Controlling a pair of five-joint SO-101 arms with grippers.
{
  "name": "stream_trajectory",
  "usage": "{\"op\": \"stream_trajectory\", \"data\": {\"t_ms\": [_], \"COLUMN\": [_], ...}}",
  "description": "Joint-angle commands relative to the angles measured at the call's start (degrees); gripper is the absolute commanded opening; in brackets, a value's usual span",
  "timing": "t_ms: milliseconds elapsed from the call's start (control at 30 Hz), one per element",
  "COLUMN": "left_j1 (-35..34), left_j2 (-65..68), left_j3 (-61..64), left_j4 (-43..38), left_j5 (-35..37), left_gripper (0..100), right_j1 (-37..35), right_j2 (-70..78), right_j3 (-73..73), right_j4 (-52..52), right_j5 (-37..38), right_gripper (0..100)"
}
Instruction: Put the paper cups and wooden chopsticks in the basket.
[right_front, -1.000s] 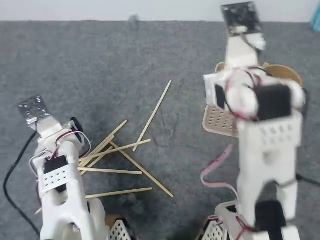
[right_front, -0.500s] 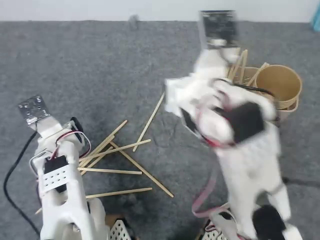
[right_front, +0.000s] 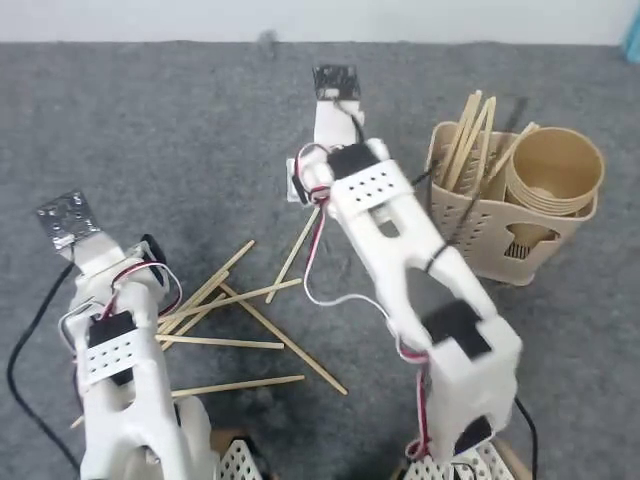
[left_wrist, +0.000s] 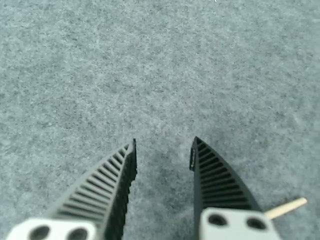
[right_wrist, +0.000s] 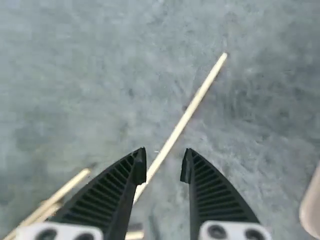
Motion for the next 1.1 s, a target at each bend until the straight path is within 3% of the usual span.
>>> {"op": "stream_trajectory", "data": {"t_ms": [0,333,1067], "left_j1": [0.35,0.44,0.44], "left_j2": [0.09,0.09,0.09], "left_j3": [-2.42,-2.42,-2.42], "left_j4": [-1.41,-1.41,-1.23], "left_j5": [-0.53,-0.53,-0.53], "left_gripper": [17,17,17], "right_j1": [1.80,3.12,3.65], "right_j2": [4.18,18.51,24.92], "right_j3": [-5.19,-16.70,-19.69], "right_j4": [-1.80,-1.80,-5.23], "right_j5": [-0.70,-0.79,-0.53], "right_gripper": [12.4,12.4,11.8]}}
